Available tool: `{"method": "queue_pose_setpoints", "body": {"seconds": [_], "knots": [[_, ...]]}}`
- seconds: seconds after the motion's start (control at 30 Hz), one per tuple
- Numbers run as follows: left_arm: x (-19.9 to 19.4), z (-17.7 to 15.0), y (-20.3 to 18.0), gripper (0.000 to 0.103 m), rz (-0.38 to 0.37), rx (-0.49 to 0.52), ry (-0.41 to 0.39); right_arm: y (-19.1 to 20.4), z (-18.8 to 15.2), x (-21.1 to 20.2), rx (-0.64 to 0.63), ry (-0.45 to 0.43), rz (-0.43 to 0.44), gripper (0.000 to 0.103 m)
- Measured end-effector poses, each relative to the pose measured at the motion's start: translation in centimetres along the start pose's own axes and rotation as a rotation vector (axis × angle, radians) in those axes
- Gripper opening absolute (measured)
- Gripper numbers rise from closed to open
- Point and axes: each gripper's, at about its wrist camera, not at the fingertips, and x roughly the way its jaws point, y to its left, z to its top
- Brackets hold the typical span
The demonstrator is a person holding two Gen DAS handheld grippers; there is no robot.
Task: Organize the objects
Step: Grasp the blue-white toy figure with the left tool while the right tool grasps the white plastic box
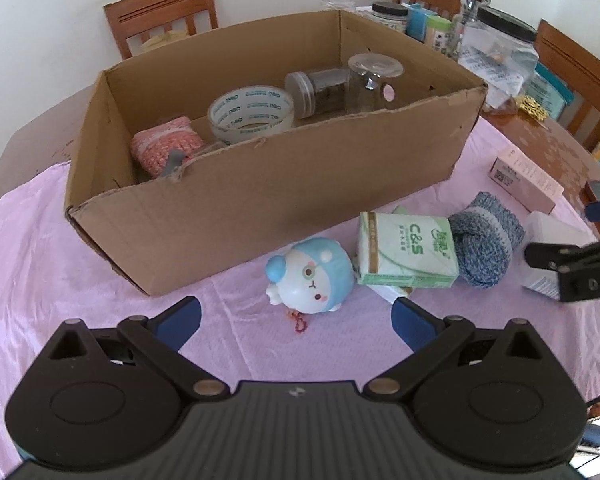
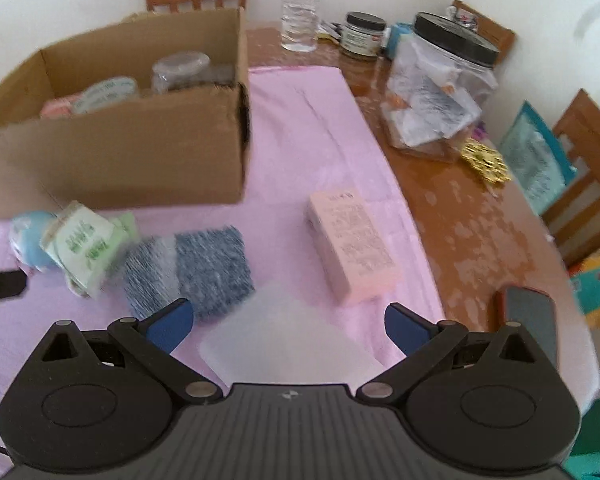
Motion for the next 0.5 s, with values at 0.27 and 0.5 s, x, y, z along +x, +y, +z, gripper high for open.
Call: {"method": "queue_pose_setpoints", "body": {"seconds": [0.27, 0.5], "knots": [[1.4, 0.0, 0.8, 0.101, 0.000, 0.007, -0.018, -1.2, -2.4, -0.9, 0.057, 0.034, -0.008, 0.103], [3.3, -0.2, 0.9, 0.097, -0.009, 0.013, -0.050, -0.8, -2.5, -1.5, 0.044, 0.016, -0.004, 0.103]]}}
